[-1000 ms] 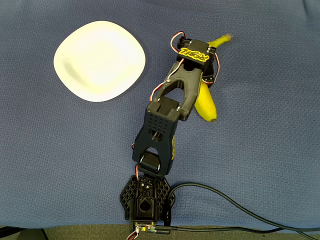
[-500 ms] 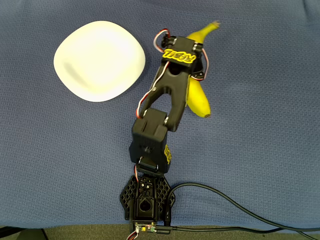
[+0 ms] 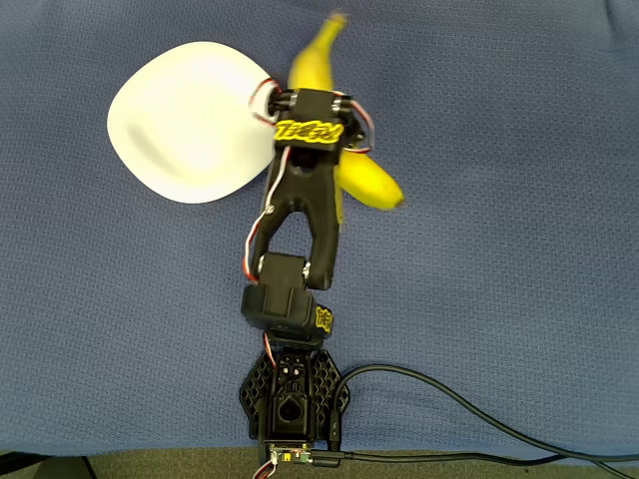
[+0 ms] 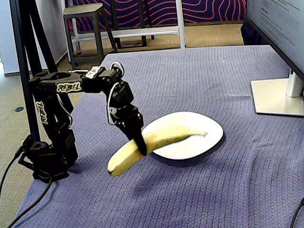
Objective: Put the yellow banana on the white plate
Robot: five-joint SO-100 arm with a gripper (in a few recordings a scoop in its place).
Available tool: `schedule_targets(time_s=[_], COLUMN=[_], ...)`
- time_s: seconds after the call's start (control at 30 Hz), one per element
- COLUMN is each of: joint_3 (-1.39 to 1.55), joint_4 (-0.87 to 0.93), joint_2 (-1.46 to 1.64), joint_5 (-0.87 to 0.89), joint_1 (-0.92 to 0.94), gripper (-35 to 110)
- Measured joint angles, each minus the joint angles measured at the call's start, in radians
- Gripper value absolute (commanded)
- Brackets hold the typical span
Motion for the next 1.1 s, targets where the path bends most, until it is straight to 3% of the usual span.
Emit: schedule_targets(time_s=[0.3, 0.7, 1.1], joint_3=[0.072, 0.112, -0.074], joint_4=[-0.095, -0.179, -0.146], joint_2=[0.078, 0.020, -0.110], joint_5=[0.081, 0.390, 0.495], joint_1=[-0.153, -0.250, -0.385], gripper=[0, 0, 0])
